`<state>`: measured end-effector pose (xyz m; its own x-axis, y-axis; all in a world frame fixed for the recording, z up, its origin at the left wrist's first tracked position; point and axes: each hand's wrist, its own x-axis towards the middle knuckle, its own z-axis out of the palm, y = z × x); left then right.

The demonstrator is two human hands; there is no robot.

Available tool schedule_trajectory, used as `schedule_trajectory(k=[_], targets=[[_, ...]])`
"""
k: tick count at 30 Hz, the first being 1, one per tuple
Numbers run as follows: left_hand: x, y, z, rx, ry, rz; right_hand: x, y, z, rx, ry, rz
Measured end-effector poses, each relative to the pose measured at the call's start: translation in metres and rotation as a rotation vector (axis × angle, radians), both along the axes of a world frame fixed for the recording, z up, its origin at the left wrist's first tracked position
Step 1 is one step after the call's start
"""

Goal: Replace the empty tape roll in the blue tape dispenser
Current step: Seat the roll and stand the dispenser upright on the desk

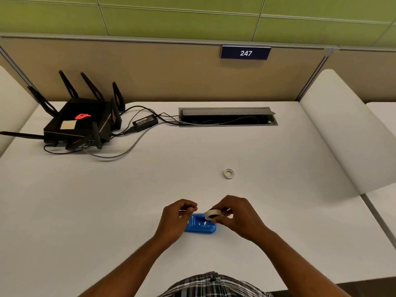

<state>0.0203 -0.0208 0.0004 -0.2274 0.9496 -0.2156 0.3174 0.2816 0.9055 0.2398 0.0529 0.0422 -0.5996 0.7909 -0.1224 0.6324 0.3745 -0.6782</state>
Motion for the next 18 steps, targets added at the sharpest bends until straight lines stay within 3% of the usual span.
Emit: schedule_trajectory(k=[8, 18], targets=[[0.004, -0.014, -0.004, 0.065, 0.089, -0.227, -0.007, -0.013, -0.012, 0.006, 0.018, -0.101], [0.006, -0.007, -0.005, 0.056, 0.084, -0.186, -0.007, -0.014, -0.017, -0.044, 0.075, -0.043]])
